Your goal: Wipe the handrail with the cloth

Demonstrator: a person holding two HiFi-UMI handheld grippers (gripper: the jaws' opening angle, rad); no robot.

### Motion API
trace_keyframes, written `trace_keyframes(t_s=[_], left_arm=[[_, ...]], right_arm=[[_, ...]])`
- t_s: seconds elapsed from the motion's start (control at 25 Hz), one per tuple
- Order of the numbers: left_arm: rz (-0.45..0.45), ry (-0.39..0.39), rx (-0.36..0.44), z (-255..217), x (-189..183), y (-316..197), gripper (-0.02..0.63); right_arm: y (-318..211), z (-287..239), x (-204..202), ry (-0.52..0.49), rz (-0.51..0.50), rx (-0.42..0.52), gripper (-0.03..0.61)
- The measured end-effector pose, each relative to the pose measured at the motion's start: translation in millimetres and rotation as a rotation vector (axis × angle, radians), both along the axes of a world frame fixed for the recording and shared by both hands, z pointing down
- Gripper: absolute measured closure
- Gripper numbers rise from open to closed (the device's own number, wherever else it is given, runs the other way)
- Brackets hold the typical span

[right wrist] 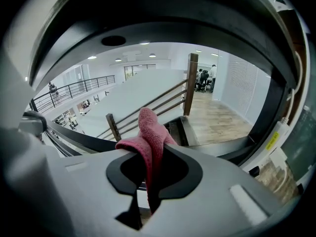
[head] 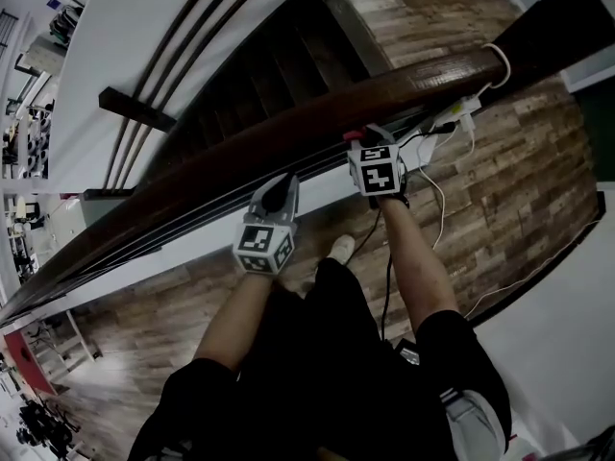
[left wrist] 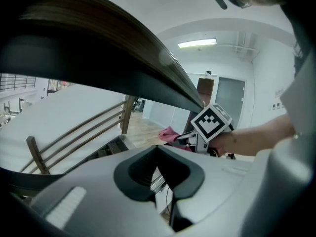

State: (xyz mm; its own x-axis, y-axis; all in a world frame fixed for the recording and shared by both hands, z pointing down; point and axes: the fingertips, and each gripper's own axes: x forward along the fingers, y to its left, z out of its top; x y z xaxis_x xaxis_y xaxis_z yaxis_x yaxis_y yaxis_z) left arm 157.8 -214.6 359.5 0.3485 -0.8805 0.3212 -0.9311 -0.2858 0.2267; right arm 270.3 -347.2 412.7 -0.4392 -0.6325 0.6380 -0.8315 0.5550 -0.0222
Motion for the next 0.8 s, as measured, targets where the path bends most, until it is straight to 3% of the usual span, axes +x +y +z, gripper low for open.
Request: trace_keyframes(t_s=[0.8], left_arm=[[-0.13,0.003,-0.031,5.2,-96.7,49.5,0.614]], right_arm=[[50.9,7.0,-88.3,-0.013,-0.033,-0.062,0.535]])
